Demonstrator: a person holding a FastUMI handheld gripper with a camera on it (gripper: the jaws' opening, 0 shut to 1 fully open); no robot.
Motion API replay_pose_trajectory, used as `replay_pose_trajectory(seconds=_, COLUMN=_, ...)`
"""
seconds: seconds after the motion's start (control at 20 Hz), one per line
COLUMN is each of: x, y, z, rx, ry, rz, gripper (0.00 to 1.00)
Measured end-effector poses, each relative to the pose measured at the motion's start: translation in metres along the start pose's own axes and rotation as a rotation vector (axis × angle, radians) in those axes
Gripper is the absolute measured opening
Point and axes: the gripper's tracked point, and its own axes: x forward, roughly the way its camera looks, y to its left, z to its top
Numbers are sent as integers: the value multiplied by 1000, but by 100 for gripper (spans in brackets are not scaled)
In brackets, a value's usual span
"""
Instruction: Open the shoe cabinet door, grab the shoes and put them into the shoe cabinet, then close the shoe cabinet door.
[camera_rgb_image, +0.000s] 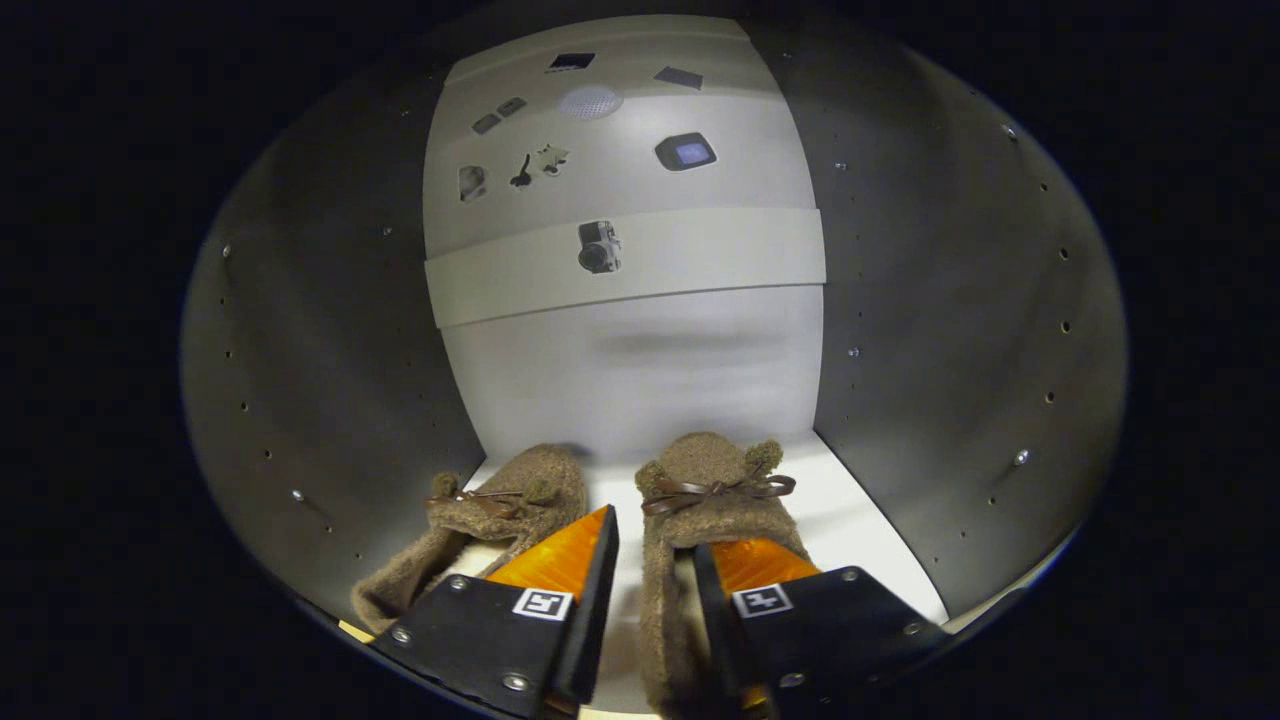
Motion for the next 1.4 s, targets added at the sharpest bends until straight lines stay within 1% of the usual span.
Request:
replay_pose_trajectory(seconds=0.05, x=-3, y=1, z=-1, rx=-5, ry=3, rz=-1, gripper=52)
replay_pose_trajectory(seconds=0.2, x=-17, y=7, z=-2, rx=-22, ry=6, rz=-2, gripper=61)
replay_pose_trajectory(seconds=0.25, x=-23, y=9, z=-3, rx=-23, ry=11, rz=-2, gripper=66)
replay_pose_trajectory(seconds=0.35, x=-33, y=7, z=-2, rx=-35, ry=7, rz=-29, gripper=73)
replay_pose_trajectory(seconds=0.45, x=-49, y=7, z=3, rx=-37, ry=-17, rz=-56, gripper=75)
replay_pose_trajectory(seconds=0.6, x=-79, y=14, z=11, rx=-33, ry=-49, rz=-66, gripper=76)
replay_pose_trajectory(seconds=0.8, x=-128, y=32, z=12, rx=-31, ry=-86, rz=-71, gripper=80)
replay_pose_trajectory(seconds=0.9, x=-157, y=44, z=9, rx=-31, ry=-113, rz=-77, gripper=85)
replay_pose_trajectory(seconds=0.95, x=-172, y=50, z=6, rx=-29, ry=-122, rz=-77, gripper=88)
replay_pose_trajectory(seconds=1.1, x=-218, y=67, z=-11, rx=-32, ry=-119, rz=-79, gripper=93)
replay_pose_trajectory(seconds=1.2, x=-247, y=74, z=-18, rx=-52, ry=-133, rz=-92, gripper=93)
replay_pose_trajectory(seconds=1.35, x=-286, y=79, z=-41, rx=-84, ry=-96, rz=-97, gripper=93)
replay_pose_trajectory(seconds=1.4, x=-299, y=78, z=-43, rx=-98, ry=-97, rz=-105, gripper=93)
